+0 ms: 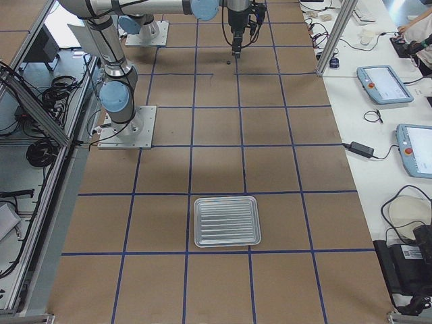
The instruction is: Place bearing gear from tray to pile
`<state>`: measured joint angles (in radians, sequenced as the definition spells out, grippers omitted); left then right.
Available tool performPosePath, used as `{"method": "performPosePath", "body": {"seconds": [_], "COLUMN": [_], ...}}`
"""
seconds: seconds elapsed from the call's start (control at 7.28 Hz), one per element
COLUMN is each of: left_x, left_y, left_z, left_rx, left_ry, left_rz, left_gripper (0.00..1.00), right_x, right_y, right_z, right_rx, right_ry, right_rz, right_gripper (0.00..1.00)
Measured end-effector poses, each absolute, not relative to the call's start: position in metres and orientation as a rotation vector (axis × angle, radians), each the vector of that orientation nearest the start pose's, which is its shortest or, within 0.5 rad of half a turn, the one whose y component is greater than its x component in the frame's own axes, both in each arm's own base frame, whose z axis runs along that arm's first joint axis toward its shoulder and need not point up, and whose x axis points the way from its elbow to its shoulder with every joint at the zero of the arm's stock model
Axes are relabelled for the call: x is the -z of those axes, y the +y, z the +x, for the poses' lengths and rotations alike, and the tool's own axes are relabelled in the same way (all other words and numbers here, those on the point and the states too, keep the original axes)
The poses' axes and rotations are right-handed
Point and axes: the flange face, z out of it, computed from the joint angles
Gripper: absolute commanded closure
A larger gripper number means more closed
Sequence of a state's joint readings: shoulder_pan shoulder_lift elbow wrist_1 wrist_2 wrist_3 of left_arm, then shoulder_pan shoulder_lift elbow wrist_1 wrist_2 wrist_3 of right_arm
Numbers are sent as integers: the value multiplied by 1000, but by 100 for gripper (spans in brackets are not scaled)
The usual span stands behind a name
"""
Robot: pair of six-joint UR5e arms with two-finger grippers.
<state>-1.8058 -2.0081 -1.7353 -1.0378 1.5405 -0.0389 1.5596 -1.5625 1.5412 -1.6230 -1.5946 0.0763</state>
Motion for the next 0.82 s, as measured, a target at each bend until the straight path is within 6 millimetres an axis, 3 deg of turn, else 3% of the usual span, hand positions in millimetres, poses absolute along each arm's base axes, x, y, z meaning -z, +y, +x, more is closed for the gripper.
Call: {"method": "performPosePath", "body": {"seconds": [0.69,0.82], "left_x": [-177,-172], "left_y": [-546,-546], "left_z": [-276,-277], "left_rx": [-229,-245], "left_ry": [3131,3129], "left_rz": [320,317], "left_gripper": [17,26], "right_x": [-495,-494], "right_y": [-504,-503], "right_z": [126,127], "right_rx": [88,79], "right_ry": [3143,3134], "right_rz": [132,125], "right_gripper": [0,0]}}
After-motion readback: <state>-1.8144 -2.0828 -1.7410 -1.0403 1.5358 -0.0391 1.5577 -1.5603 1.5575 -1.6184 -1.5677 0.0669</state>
